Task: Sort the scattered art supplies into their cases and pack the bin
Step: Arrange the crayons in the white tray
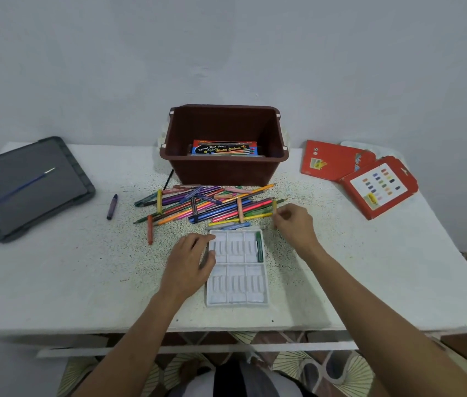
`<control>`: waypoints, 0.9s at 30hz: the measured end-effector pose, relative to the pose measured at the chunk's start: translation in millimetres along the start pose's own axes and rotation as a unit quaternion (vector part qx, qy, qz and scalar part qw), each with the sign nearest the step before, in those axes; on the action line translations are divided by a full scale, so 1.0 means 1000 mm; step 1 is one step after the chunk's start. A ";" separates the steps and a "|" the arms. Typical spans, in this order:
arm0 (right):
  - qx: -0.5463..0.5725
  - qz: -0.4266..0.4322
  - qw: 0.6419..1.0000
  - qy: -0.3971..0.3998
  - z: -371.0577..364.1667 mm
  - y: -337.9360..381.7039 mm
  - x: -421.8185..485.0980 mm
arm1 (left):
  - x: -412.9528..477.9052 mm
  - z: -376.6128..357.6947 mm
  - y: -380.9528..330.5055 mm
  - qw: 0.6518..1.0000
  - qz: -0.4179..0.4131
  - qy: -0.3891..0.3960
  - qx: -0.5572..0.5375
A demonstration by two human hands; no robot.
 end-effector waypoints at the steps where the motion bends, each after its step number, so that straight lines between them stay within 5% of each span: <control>1: 0.028 -0.008 0.999 0.025 -0.004 0.002 -0.008 | 0.000 0.000 0.000 1.000 0.001 -0.001 0.000; 7: 0.014 -0.001 0.996 0.093 -0.017 0.006 -0.043 | 0.000 0.000 0.000 1.000 0.000 -0.003 0.002; 27: -0.050 -0.020 0.997 0.049 -0.031 -0.014 -0.047 | -0.001 0.000 0.000 1.000 -0.002 -0.009 0.001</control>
Point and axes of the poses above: each hand's wrist, its own x-axis towards the middle knuckle, its own z-axis out of the back of the hand, y = z × x, the point moved 1 cm from there along x, towards the middle knuckle, and after that the axes turned 1 degree about x, right-handed, at the moved point
